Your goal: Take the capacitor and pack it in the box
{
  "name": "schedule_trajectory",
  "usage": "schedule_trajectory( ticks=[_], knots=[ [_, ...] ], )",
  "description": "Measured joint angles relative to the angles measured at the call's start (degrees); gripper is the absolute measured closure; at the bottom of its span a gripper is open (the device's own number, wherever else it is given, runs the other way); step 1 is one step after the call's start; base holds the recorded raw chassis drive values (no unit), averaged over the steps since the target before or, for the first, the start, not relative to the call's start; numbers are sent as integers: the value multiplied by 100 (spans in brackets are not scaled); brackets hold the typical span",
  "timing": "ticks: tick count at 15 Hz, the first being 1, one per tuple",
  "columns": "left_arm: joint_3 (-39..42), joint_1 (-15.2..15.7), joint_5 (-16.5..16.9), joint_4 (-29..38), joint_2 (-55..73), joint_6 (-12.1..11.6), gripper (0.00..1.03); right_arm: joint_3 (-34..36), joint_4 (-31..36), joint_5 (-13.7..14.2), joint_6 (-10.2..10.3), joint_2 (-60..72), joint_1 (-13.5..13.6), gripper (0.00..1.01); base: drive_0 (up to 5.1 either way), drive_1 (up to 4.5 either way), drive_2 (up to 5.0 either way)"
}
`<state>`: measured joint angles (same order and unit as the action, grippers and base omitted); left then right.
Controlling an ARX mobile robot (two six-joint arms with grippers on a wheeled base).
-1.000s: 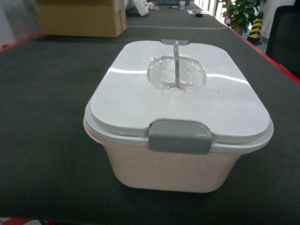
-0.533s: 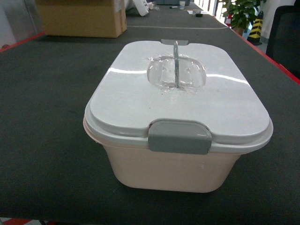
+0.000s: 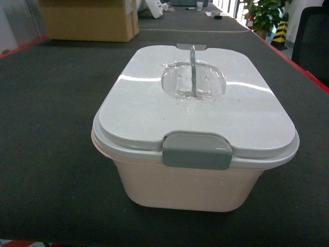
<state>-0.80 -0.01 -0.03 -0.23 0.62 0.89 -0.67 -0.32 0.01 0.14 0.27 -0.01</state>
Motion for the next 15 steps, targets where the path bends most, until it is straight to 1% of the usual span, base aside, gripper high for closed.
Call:
schedule_trajectory(
  ticks=[2,8,9,15],
  knots=[
    [0,0,0,4,0,-2,80,0,2,0,0,0,0,3,0,0,0],
    [0,0,2,2,0,-11,3,0,2,0,2,0,0,3,0,0,0],
    [0,0,2,2,0,-11,5,0,2,0,0,0,0,3,0,0,0],
    [0,0,2,2,0,-9,5,0,2,0,0,0,0,3,0,0,0]
  ],
)
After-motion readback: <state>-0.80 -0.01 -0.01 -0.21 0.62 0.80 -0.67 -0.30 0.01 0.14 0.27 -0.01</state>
